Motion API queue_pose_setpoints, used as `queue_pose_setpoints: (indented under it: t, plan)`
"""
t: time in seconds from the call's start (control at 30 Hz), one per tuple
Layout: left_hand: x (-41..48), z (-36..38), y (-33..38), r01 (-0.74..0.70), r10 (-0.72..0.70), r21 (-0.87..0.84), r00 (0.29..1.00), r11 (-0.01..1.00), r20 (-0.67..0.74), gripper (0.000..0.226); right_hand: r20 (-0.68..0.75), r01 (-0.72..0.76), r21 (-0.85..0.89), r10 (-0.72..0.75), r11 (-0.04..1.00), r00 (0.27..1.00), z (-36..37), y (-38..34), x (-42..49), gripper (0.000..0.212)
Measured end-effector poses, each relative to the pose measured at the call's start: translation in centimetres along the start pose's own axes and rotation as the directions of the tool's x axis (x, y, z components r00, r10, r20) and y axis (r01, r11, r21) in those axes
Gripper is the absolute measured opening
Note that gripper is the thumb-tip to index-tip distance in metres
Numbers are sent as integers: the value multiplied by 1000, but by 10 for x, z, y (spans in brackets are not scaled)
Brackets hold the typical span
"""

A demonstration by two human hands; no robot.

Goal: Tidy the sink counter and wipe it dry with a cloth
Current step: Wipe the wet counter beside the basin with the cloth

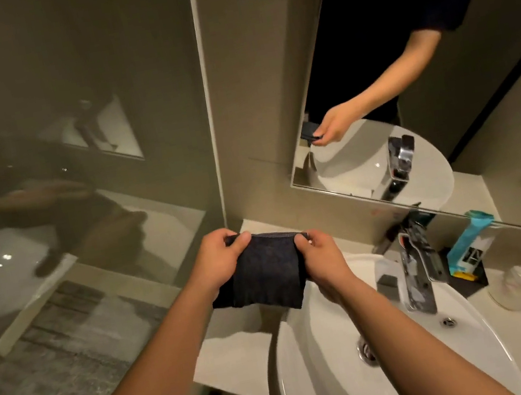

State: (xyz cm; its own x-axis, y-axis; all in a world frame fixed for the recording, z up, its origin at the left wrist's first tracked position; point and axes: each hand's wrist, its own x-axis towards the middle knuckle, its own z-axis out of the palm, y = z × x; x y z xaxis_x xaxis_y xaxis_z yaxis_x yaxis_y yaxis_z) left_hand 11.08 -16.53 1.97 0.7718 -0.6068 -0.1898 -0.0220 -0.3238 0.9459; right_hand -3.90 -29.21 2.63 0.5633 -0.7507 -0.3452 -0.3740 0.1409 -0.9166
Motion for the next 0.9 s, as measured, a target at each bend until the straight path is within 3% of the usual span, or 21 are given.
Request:
queue_pose_setpoints:
  t: [0.13,0.2,0.27,0.37,0.5,0.63,0.77,0.9]
  plan:
    - [83,16,14,-1,4,182,1000,983,-14,38,-90,34,-100,-43,994,995,6,-12,75,30]
    - [111,28,2,23,-20,363,1000,932,-13,58,-60,0,-296,-19,955,998,2,0,100,36]
    - [120,40,-24,-4,18,449,999,894,-26,64,-45,-27,-518,4,855,999,-4,20,108,51]
    - [108,55,-67,-108,117,452,993,886,9,52,-81,-11,-662,-57,750,995,-12,50,97,53]
    - [91,72,-102,-209,149,415,973,885,174,47,-159,-12,-811,-200,585,967,-16,81,67,62]
    - [100,85,-122,-352,176,498,914,792,366,53,-172,-74,-864,-153,498,973,-17,107,44,88]
    - [121,88,-127,-441,177,516,858,734,482,69,-200,-77,-866,-200,494,959,-13,111,44,86]
    - [136,93,-135,-545,217,585,815,600,537,76,-206,-91,-871,-190,483,960,-12,111,43,82]
